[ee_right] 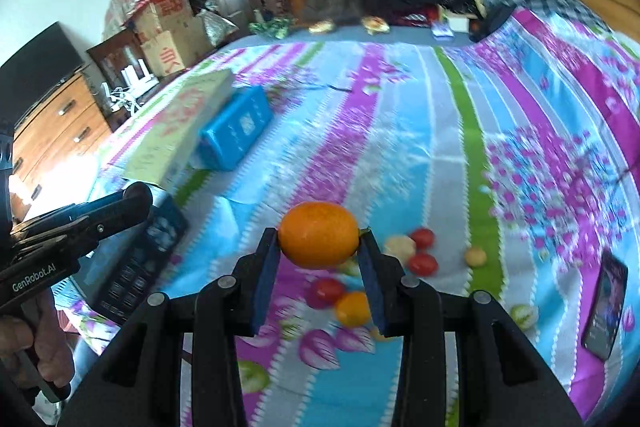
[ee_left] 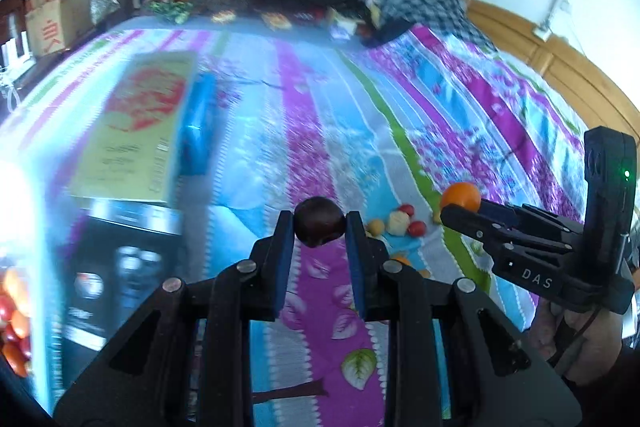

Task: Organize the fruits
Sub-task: 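Carry the held orange and dark purple plum over the light-blue basket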

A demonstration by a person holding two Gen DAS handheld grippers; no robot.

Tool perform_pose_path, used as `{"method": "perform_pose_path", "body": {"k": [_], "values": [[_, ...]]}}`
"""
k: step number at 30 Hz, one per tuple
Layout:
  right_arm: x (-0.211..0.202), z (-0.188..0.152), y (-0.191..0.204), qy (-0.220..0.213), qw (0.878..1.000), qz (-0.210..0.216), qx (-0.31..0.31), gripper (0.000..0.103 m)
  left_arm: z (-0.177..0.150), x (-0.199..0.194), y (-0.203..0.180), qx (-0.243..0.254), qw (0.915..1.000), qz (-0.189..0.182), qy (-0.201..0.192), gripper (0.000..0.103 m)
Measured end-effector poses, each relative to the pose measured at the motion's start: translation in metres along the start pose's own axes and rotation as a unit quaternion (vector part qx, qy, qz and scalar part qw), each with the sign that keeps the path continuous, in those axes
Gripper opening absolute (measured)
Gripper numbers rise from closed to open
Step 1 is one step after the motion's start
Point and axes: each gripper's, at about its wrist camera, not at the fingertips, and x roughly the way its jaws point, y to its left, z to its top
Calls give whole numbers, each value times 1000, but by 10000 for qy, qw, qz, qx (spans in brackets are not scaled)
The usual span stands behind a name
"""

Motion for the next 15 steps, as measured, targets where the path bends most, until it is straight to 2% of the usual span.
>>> {"method": "perform_pose_path", "body": {"k": [8,12,15], "values": [[1,34,79,-115,9977,494,-456,43,13,-51,54,-434,9959,702,-380,26],[3,52,132,-144,9941,754,-771,43,15,-80,89,-718,9890,1187,-519,26],[8,62,169,-118,9914,908,-932,43,11,-106,119,-979,9806,1582,-619,26]]}}
